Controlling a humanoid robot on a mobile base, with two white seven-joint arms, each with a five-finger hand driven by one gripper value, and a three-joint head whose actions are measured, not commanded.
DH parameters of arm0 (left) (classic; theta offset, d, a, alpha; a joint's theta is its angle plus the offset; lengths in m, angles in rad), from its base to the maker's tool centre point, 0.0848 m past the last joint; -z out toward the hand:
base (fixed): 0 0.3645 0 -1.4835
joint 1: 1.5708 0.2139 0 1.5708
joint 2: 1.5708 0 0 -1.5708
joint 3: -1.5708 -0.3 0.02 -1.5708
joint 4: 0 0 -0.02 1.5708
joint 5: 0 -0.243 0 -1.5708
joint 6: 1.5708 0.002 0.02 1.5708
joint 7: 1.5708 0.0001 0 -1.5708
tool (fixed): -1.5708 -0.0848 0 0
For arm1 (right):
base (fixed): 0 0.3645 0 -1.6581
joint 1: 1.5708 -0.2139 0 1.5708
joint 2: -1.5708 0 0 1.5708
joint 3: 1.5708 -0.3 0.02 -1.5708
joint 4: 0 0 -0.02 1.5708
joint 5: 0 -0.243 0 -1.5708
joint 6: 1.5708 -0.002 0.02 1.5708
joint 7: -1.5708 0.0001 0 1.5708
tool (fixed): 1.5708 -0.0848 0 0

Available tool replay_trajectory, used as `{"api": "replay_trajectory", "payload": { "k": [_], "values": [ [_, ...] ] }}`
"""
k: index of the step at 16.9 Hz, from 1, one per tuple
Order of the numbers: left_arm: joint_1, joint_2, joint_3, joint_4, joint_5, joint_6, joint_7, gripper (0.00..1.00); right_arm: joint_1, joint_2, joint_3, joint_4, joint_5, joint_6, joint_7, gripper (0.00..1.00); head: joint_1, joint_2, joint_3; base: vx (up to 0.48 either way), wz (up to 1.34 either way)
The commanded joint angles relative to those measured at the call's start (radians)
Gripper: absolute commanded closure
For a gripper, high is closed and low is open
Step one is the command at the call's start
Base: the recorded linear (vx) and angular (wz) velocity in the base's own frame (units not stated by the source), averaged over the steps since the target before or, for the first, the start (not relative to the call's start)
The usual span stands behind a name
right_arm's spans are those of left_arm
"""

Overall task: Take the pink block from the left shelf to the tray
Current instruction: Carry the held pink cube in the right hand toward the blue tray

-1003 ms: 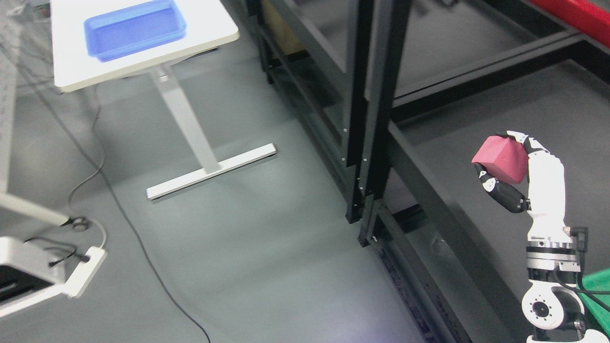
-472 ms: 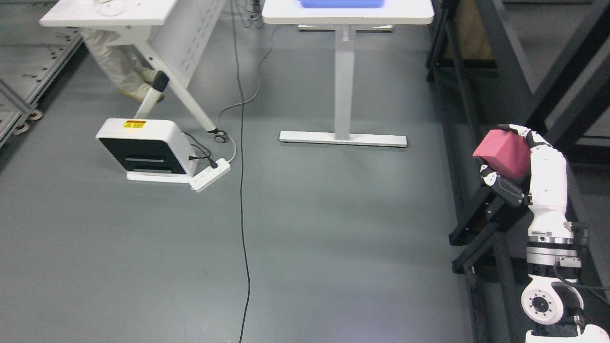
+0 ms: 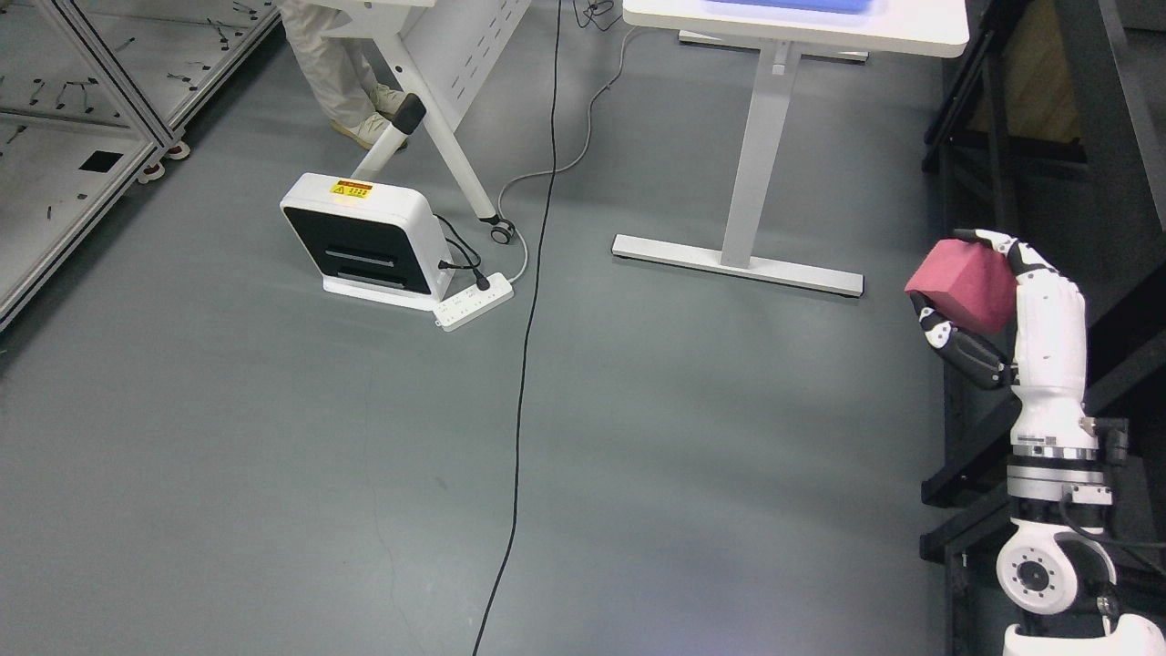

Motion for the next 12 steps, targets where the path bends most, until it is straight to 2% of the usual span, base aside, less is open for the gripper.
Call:
{"api": "replay_trajectory", "payload": {
  "k": [1,7,12],
  "values": [
    [-0.022,0.017,0.000,-0.017,-0.002,-0.001,-0.001,0.00,0.030,0.002,0.001,0.003,0.000,-0.001,0.001,0.98,0.0000,0.000,0.000,0.093,0.08],
    [-0.022,0.017,0.000,-0.017,-0.002,-0.001,-0.001,0.00,0.030,0.002,0.002,0.005,0.000,-0.002,0.001,0.98,0.0000,0.000,0.000,0.148,0.23],
    [-0.022,0.017,0.000,-0.017,-0.002,-0.001,-0.001,0.00,0.028,0.000,0.002,0.010,0.000,-0.002,0.001,0.98,0.0000,0.000,0.000,0.270,0.16]
  ]
}}
